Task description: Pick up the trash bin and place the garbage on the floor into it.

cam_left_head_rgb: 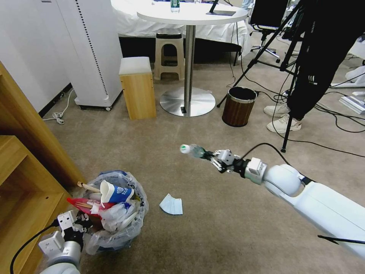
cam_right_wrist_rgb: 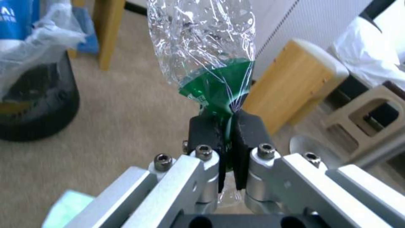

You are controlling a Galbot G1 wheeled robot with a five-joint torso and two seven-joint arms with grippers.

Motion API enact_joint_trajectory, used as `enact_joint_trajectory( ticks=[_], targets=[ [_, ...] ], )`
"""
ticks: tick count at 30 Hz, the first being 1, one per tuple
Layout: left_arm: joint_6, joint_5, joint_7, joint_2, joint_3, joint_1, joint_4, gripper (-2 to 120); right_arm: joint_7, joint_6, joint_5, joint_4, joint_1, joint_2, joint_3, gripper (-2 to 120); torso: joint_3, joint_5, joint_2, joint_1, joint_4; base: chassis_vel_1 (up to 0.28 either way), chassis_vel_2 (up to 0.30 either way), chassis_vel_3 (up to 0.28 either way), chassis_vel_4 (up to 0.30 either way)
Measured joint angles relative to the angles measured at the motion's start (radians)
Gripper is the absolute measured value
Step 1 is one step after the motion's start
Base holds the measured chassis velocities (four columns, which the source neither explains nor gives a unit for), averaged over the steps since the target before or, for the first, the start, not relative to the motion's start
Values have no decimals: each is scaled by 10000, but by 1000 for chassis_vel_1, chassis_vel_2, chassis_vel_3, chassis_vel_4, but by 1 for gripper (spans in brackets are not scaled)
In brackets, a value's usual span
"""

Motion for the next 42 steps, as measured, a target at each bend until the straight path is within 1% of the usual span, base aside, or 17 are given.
enact_joint_trajectory(
  ticks=[2, 3, 5, 7, 8, 10, 11, 14, 15, 18, 19, 24, 30, 36, 38, 39, 42],
  targets=[
    [381, -383, -131, 366, -171, 81, -267, 0, 45, -103, 47, 189, 92, 87, -54, 2, 0, 1, 0, 0, -2, 0, 0, 0, 0],
    [381, -383, -131, 366, -171, 81, -267, 0, 45, -103, 47, 189, 92, 87, -54, 2, 0, 1, 0, 0, -2, 0, 0, 0, 0],
    [890, -943, -350, 815, -345, 215, -509, 0, 101, -144, 59, 318, 99, 117, -62, 2, 0, 0, 0, 0, -1, 0, 0, 0, 0],
    [1564, -1678, -598, 1309, -549, 359, -832, 0, 148, -149, 55, 406, 62, 119, -50, 2, 0, 0, 0, 0, -1, 0, 0, 0, 0],
    [1564, -1678, -598, 1309, -549, 359, -832, 0, 148, -149, 55, 406, 62, 119, -50, 2, 0, 0, 0, 0, -1, 0, 0, 0, 0],
    [2061, -2269, -745, 1897, -777, 583, -1058, 0, 269, -157, 19, 500, -17, 98, -6, 2, 0, 1, 0, 0, -4, 0, 0, 0, 0],
    [2061, -2269, -745, 1897, -777, 583, -1058, 0, 269, -157, 19, 500, -17, 98, -6, 2, 0, 1, 0, 0, -4, 0, 0, 0, 0],
    [2359, -2906, -963, 2523, -1059, 892, -1126, 0, 417, -245, -64, 611, -101, 74, 69, 2, 0, 1, 0, -1, -3, 0, 0, 0, 0],
    [2359, -2906, -963, 2523, -1059, 892, -1126, 0, 417, -245, -64, 611, -101, 74, 69, 2, 0, 1, 0, -1, -3, 0, 0, 0, 0],
    [2507, -3297, -1091, 2858, -1155, 1109, -1222, 0, 482, -380, 121, 650, 66, 158, -3, 2, 0, 0, 0, 0, -2, 0, 0, 0, 0],
    [2507, -3297, -1091, 2858, -1155, 1109, -1222, 0, 482, -380, 121, 650, 66, 158, -3, 2, 0, 0, 0, 0, -2, 0, 0, 0, 0],
    [2532, -3354, -1169, 2956, -1114, 1219, -1321, 0, 661, -857, 543, 739, 618, 649, -336, 2, 0, 1, 0, 0, -1, 0, 0, 0, 0],
    [2527, -3196, -1151, 2758, -942, 1263, -1500, 0, 781, -1052, 1165, 792, 1499, 1265, -1151, 2, 0, 1, 0, 0, -3, 0, 0, 0, 0],
    [2485, -3048, -1107, 2606, -818, 1213, -1543, 0, 456, -891, 1796, 786, 2296, 1691, -2068, 2, 0, 0, 0, 0, 0, 0, 0, 0, 0],
    [2455, -3005, -1093, 2550, -778, 1161, -1543, 0, 240, -690, 1973, 788, 2562, 1794, -2557, 2, 0, 2, 0, 0, -2, 0, 0, 0, 0],
    [2455, -3005, -1093, 2550, -778, 1161, -1543, 0, 240, -690, 1973, 788, 2562, 1794, -2557, 2, 0, 2, 0, 0, -2, 0, 0, 0, 0],
    [2429, -2972, -1073, 2510, -744, 1122, -1543, 0, -30, -318, 2173, 753, 2891, 1910, -3181, 2, 0, 2, 0, 0, -2, 0, 0, 0, 0]
  ],
)
